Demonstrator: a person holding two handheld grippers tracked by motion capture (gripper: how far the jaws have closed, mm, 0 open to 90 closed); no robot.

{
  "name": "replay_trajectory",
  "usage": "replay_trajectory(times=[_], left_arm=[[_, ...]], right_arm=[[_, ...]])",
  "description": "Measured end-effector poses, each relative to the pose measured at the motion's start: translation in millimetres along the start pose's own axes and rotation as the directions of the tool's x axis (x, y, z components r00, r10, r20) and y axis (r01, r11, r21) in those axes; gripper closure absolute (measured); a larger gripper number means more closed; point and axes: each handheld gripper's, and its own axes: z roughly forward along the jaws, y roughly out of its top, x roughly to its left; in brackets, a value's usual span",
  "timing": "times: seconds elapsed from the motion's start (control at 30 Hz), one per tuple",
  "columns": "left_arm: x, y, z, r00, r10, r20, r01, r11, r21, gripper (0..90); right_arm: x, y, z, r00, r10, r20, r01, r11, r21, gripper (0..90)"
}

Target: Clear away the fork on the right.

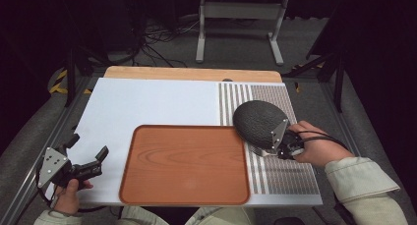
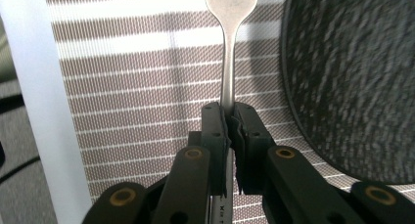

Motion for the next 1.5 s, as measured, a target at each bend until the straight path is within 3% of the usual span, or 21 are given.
replay_trajectory(times=[0.2, 0.43, 0.63, 0.67, 0.83, 0.93, 0.97, 1.0, 1.03, 1.07, 1.1, 1.13, 1.17, 1.37, 1.5], left_arm=[[0.1, -0.1, 0.4, 1.0000, 0.003, 0.000, -0.003, 1.0000, 0.000, 0.4], [-0.2, -0.4, 0.8, 1.0000, 0.000, 0.002, 0.000, 1.0000, -0.001, 0.4], [0.1, -0.2, 0.4, 1.0000, 0.003, 0.001, -0.003, 1.0000, 0.000, 0.4], [0.1, -0.2, 0.4, 1.0000, 0.003, 0.001, -0.003, 1.0000, 0.000, 0.4], [0.1, -0.1, 0.4, 1.0000, 0.004, 0.002, -0.004, 1.0000, 0.000, 0.4], [0.1, -0.1, 0.5, 1.0000, 0.005, 0.004, -0.005, 1.0000, -0.001, 0.4], [0.0, -0.1, 0.5, 1.0000, 0.005, 0.004, -0.005, 1.0000, -0.001, 0.4], [0.0, -0.1, 0.4, 1.0000, 0.006, 0.005, -0.006, 1.0000, 0.000, 0.4], [-0.1, -0.1, 0.5, 1.0000, 0.006, 0.005, -0.006, 1.0000, 0.000, 0.4], [-0.1, -0.1, 0.5, 1.0000, 0.006, 0.005, -0.006, 1.0000, 0.000, 0.4], [-0.1, -0.1, 0.5, 1.0000, 0.006, 0.005, -0.006, 1.0000, 0.000, 0.4], [0.0, -0.1, 0.5, 1.0000, 0.006, 0.005, -0.006, 1.0000, 0.000, 0.4], [-0.1, -0.1, 0.5, 1.0000, 0.006, 0.006, -0.006, 1.0000, 0.000, 0.4], [-0.4, 0.1, 0.3, 0.9999, 0.009, 0.009, -0.009, 0.9999, 0.005, 0.4], [-0.3, 0.0, 0.4, 0.9999, 0.006, 0.011, -0.006, 1.0000, 0.002, 0.5]], right_arm=[[-1.8, 2.2, -12.3, 0.9987, 0.036, 0.037, -0.034, 0.998, -0.062, 84.0], [-1.5, 8.7, -23.6, 0.9931, 0.094, 0.069, -0.084, 0.987, -0.137, 84.0], [-2.8, 17.2, -32.0, 0.9810, 0.176, 0.081, -0.152, 0.958, -0.244, 84.0], [-2.8, 17.2, -32.0, 0.9810, 0.176, 0.081, -0.152, 0.958, -0.244, 84.0], [-1.0, 24.3, -34.8, 0.9585, 0.283, 0.033, -0.259, 0.913, -0.314, 84.0], [0.3, 29.1, -36.0, 0.9395, 0.342, 0.005, -0.320, 0.882, -0.345, 84.0], [0.8, 31.4, -36.9, 0.9295, 0.369, -0.006, -0.347, 0.870, -0.350, 84.0], [1.2, 34.7, -38.0, 0.9161, 0.400, -0.024, -0.381, 0.851, -0.362, 84.0], [1.2, 34.7, -38.0, 0.9161, 0.400, -0.024, -0.381, 0.851, -0.362, 84.0], [1.3, 38.7, -39.0, 0.9011, 0.431, -0.044, -0.416, 0.832, -0.368, 84.0], [1.3, 38.7, -39.0, 0.9011, 0.431, -0.044, -0.416, 0.832, -0.368, 84.0], [1.8, 41.1, -39.3, 0.8915, 0.450, -0.053, -0.436, 0.822, -0.366, 84.0], [2.2, 44.0, -39.8, 0.8790, 0.472, -0.067, -0.462, 0.808, -0.366, 84.0], [4.0, 59.6, -40.4, 0.8340, 0.541, -0.106, -0.535, 0.746, -0.398, 84.0], [4.6, 69.4, -39.7, 0.7958, 0.588, -0.145, -0.591, 0.701, -0.400, 84.0]])
